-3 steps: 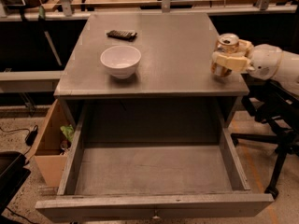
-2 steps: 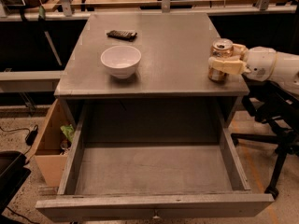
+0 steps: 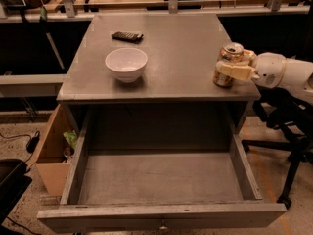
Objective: Place orange can upright
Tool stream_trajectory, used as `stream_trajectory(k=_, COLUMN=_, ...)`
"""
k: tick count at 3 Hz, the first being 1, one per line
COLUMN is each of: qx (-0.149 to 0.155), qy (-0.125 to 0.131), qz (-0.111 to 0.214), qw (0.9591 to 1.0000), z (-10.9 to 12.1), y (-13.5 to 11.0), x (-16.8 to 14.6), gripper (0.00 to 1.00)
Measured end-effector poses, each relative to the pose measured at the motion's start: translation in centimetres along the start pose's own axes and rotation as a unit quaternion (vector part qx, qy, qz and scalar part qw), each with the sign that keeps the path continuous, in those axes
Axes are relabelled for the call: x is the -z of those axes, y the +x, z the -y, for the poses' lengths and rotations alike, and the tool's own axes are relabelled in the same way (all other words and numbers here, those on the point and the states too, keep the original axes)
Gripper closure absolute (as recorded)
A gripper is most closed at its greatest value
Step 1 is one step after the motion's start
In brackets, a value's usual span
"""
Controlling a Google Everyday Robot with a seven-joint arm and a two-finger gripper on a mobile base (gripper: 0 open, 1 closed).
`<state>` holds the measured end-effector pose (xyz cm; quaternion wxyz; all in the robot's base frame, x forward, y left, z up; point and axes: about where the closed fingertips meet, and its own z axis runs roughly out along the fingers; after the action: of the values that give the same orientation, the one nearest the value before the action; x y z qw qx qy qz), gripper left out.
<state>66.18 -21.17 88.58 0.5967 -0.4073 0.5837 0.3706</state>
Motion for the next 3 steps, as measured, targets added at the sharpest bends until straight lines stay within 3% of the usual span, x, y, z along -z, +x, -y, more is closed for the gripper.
stream_trajectory(k=3, qx=0.0, qy=0.0, qz=0.0, qw=1.0, z=0.0, y=-0.13, x=-0.03, gripper=0.12)
